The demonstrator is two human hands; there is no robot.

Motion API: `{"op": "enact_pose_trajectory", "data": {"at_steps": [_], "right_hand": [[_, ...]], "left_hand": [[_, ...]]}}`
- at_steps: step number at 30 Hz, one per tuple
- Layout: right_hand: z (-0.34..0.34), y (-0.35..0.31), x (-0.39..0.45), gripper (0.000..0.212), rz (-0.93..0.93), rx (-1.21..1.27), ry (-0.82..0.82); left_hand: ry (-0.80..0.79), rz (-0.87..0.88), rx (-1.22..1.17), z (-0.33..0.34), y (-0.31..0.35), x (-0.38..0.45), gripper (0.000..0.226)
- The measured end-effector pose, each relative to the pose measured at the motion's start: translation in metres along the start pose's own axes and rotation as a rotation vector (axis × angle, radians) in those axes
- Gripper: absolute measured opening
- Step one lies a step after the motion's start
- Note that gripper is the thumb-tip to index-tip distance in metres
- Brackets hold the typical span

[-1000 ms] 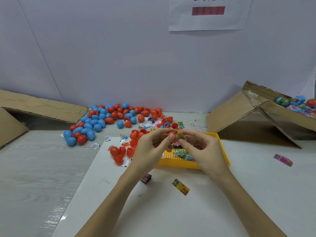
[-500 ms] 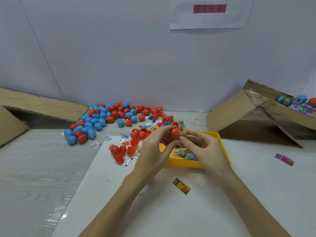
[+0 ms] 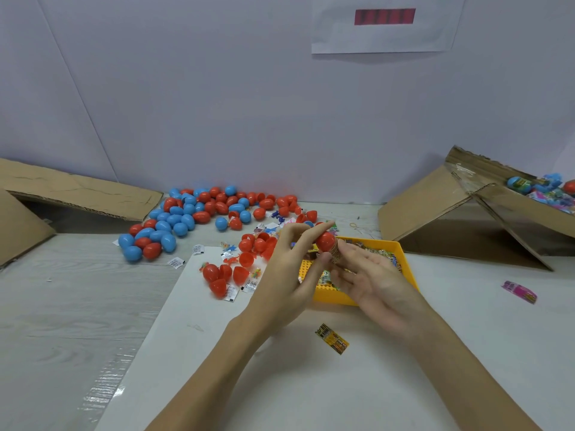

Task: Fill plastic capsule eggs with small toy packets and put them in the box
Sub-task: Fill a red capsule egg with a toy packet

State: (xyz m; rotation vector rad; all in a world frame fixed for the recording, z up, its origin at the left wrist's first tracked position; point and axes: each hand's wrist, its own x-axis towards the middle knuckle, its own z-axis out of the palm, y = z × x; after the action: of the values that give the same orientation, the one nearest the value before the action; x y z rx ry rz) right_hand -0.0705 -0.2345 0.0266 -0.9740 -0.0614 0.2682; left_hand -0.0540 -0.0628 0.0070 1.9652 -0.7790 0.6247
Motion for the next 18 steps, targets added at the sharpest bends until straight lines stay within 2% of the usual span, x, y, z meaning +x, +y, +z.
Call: {"op": "enact_pose_trajectory", "data": {"at_steps": [3,9,18], "right_hand": [[0.003,-0.001,-0.001,0.023,0.076,0.075,-0.044],[0.009,0.001,-0.002,0.023,0.150,0.152,-0.023],[0.012,0.002,-0.004,0.026,0.185,0.198,-0.003]], "left_hand": [[-0.032,-0.024,-0.024,0.001,0.002,-0.001,0.043],[-0.051,-0.068,-0.057,0.001,0.004,-0.004,0.039],[0.041,-0.026,0.040,0.003,0.002,-0.004,0.035]]}}
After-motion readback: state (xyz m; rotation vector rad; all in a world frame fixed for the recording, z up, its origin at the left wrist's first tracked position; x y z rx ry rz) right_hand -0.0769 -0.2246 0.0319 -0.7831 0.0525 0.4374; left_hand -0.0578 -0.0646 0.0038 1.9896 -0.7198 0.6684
